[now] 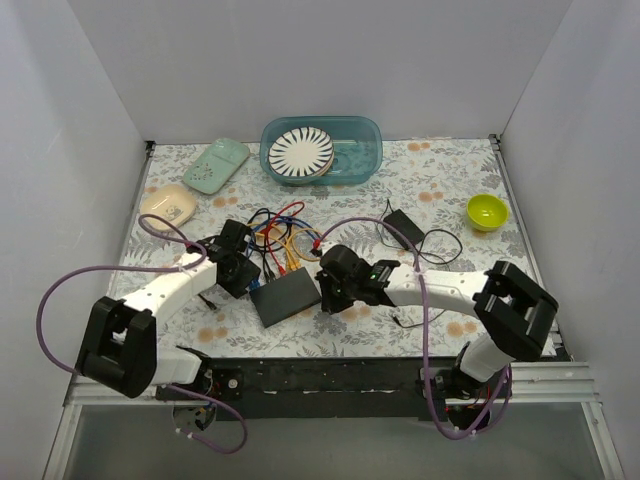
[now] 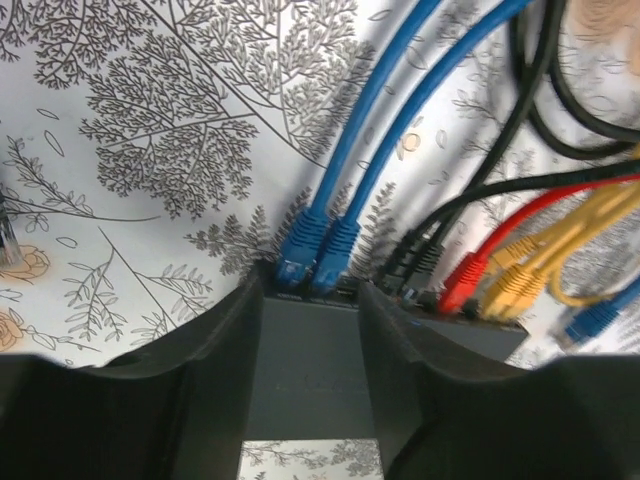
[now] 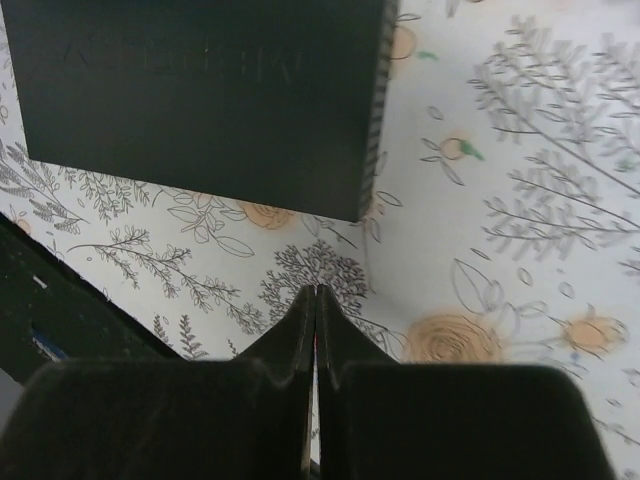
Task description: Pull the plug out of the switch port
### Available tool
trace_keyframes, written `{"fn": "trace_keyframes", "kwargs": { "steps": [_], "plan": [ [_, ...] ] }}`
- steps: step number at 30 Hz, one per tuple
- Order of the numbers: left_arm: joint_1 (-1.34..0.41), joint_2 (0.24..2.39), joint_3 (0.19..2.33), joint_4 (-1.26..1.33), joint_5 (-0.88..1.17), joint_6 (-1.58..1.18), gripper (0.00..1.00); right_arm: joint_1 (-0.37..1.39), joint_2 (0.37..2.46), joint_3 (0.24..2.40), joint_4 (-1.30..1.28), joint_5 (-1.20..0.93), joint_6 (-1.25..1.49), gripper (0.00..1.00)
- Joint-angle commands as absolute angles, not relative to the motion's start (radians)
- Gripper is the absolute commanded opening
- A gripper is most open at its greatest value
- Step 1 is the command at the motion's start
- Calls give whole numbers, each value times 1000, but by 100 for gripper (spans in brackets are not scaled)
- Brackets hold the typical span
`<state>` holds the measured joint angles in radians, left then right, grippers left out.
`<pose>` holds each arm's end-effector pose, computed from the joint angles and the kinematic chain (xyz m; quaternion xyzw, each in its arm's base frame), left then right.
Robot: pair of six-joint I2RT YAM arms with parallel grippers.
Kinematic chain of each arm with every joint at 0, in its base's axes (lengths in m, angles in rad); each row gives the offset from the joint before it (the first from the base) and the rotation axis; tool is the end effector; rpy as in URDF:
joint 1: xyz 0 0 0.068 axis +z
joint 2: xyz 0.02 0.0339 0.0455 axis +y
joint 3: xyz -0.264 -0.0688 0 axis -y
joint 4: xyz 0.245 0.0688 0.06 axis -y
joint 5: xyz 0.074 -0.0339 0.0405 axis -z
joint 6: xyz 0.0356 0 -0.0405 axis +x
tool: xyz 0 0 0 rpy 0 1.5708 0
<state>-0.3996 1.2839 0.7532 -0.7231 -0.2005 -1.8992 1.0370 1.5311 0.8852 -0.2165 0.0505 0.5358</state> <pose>0.2063 -0.0794 0.1910 -0.6811 0.7083 -0.1029 0.1544 0.1606 0.2682 0.1945 -0.2240 0.9105 0.2287 0.2617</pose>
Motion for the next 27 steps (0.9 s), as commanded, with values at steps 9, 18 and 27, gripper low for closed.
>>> {"fn": "trace_keyframes", "kwargs": {
  "steps": [9,18,27],
  "plan": [
    [-400,1330,638,-588,-2,-1824,25,1037,1680,946,-150,-15,571,1],
    [-606,1266,571,-476,173,-1821,15,879,1674,939,-120,-28,604,1],
    [-827,1330,615,-365,196,-1829,13,813,1788,1126,-175,-71,537,1]
  ]
}}
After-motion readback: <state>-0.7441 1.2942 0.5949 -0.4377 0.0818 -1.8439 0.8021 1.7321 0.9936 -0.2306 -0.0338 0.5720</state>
